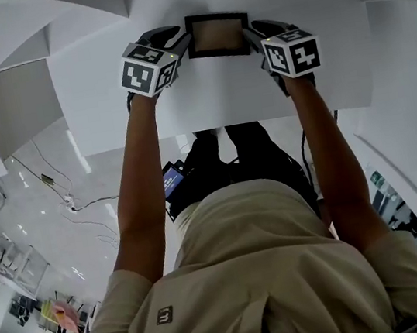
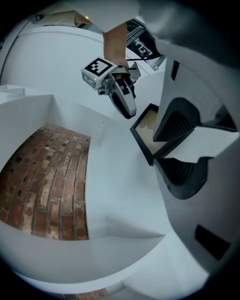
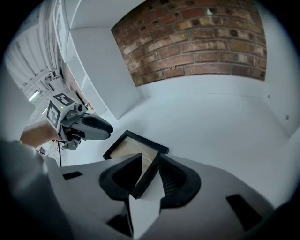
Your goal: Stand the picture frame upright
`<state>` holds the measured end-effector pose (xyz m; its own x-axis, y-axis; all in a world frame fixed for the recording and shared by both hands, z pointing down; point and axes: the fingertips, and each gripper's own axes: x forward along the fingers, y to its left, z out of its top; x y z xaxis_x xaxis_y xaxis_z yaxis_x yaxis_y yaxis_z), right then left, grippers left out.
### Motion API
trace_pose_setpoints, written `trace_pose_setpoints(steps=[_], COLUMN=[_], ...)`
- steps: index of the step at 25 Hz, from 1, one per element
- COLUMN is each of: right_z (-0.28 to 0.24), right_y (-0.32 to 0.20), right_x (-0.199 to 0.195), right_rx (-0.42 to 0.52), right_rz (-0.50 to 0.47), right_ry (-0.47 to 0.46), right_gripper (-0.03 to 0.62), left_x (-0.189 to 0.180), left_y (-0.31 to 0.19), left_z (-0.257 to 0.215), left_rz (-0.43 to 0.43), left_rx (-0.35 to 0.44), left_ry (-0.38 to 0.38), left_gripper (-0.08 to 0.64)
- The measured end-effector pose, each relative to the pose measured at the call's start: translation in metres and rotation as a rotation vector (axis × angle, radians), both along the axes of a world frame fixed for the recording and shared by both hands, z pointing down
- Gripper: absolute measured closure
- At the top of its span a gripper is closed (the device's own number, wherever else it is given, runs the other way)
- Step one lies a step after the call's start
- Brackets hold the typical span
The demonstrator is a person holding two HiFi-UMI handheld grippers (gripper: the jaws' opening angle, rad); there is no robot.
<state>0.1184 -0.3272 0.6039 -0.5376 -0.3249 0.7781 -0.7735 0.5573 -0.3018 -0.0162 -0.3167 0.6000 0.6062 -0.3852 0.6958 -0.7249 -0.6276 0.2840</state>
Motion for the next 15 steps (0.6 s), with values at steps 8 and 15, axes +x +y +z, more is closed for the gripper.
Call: trace_pose_setpoints(steps=[8,15], right_z=[0.029,0.033], right_y=[-0.003,-0.004], right_x=[-0.008,-0.011], right_rx=[-0.067,-0.079], right_rz=[0.000,0.016], right_ry=[0.005,-0.001], right_gripper=[0.468,0.472], left_x=[-0.003,0.001], left_y=[-0.007,-0.003], left_z=[0.022,0.033], left_rz=[-0.018,-0.035], left_rx=[-0.066,-0.140], left_ry=[-0.007,0.046], left_gripper=[0.468,0.469])
